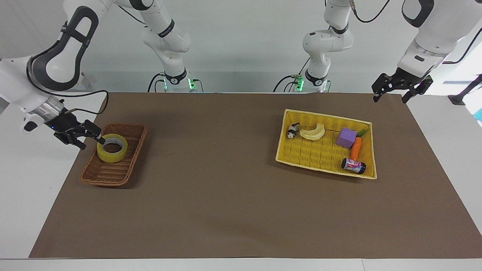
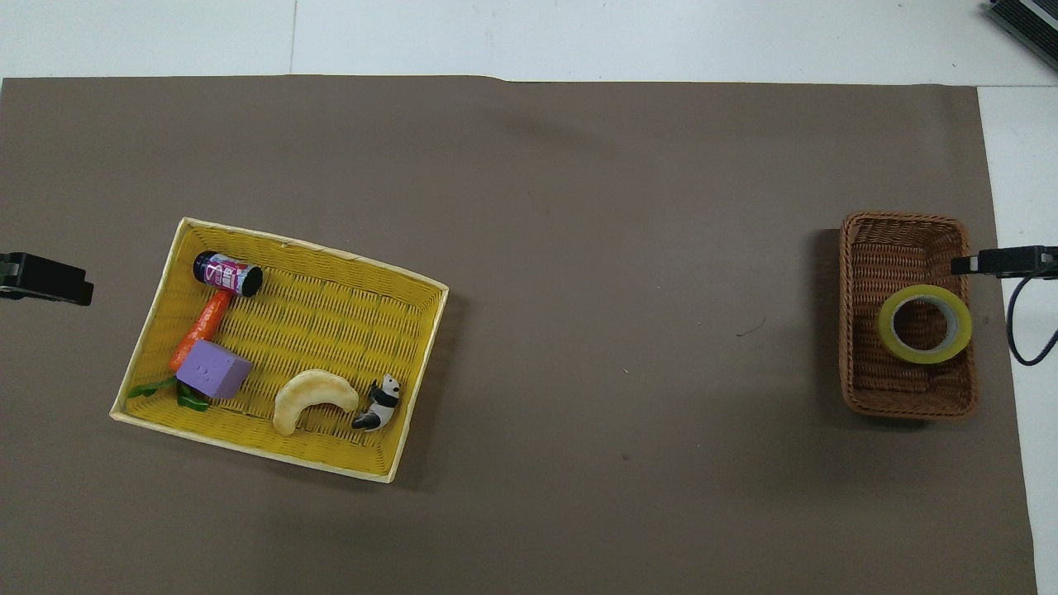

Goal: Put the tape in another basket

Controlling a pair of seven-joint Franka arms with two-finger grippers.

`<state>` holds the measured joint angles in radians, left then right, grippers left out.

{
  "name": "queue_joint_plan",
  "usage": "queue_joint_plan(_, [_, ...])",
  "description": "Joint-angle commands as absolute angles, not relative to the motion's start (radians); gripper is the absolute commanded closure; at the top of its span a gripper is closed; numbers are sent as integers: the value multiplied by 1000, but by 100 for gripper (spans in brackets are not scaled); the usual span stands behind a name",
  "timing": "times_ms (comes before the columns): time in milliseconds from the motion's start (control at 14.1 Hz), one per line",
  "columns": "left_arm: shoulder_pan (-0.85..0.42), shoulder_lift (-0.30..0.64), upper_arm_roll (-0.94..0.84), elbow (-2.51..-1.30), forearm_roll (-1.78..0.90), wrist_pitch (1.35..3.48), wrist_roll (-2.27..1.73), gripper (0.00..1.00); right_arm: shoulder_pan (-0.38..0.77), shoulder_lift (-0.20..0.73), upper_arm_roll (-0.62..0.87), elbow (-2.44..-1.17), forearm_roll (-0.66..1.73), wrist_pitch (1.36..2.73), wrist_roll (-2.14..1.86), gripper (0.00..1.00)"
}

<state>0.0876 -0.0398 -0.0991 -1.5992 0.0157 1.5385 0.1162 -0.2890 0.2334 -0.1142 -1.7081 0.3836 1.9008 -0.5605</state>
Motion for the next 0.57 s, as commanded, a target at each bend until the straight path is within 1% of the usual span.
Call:
queue_joint_plan(0, [83,-40,-103,-1588,12,1534,81,0,-233,236,-113,-1617,280,1890,-500,0])
queue_joint_plan(285, [93,-41,-103,-1580,12,1528,77,0,-137,183,-112,-1617,123,1884,-281,0])
queue_joint_plan(498, [95,-41,-101,-1580,12,1528,77,0,-86,140,-112,-1631,92,1855,-175,0])
